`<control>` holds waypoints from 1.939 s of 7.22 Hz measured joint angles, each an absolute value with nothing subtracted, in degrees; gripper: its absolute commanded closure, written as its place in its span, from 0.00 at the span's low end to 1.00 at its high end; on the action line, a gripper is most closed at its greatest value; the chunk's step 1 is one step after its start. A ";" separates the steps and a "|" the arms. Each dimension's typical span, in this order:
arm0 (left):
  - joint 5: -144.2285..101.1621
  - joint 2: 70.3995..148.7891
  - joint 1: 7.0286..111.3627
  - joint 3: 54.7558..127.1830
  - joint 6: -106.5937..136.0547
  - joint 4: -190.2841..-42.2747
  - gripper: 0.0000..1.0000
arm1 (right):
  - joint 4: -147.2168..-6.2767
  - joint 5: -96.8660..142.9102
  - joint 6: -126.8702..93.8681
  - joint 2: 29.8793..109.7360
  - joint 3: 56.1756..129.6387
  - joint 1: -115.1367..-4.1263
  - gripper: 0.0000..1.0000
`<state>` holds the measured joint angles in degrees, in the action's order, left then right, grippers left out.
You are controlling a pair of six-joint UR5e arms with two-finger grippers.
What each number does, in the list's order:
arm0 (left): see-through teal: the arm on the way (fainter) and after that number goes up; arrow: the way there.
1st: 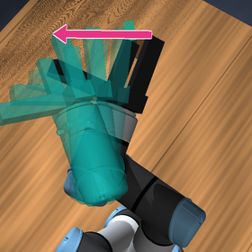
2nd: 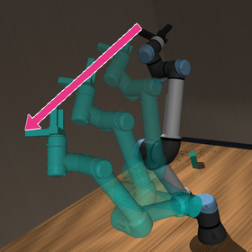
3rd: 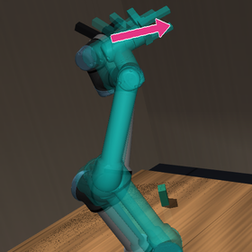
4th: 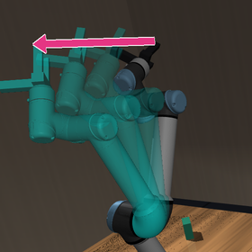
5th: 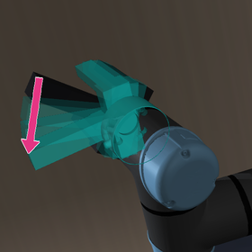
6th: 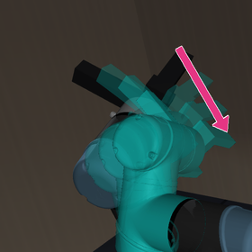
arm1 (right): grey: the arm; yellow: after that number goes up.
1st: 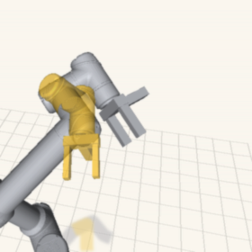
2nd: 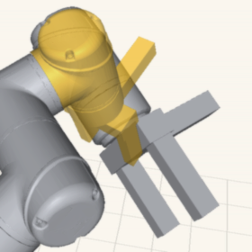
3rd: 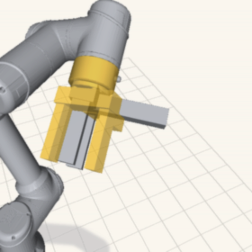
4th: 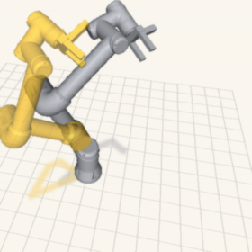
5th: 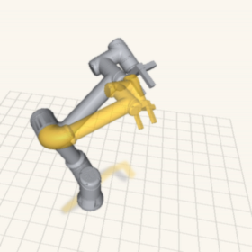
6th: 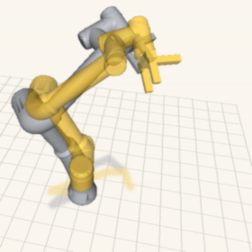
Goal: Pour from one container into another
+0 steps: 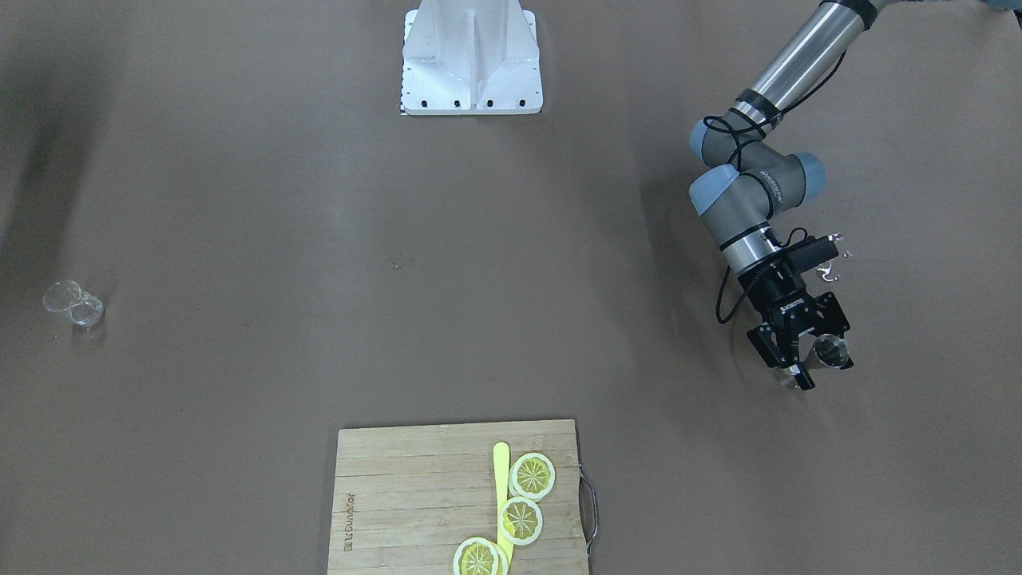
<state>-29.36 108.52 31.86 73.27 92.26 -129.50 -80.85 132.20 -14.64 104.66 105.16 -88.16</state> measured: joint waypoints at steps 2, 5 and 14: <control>-29.36 108.02 31.93 73.54 92.18 -129.49 0.04 | -80.80 132.27 -14.00 104.56 105.45 -88.15 0.00; -29.36 107.43 32.30 74.63 91.40 -129.06 0.03 | -80.61 132.90 -13.20 104.57 106.12 -88.12 0.00; -36.32 101.56 36.35 92.20 75.54 -123.97 0.03 | -80.43 132.14 -12.84 104.30 105.89 -87.98 0.00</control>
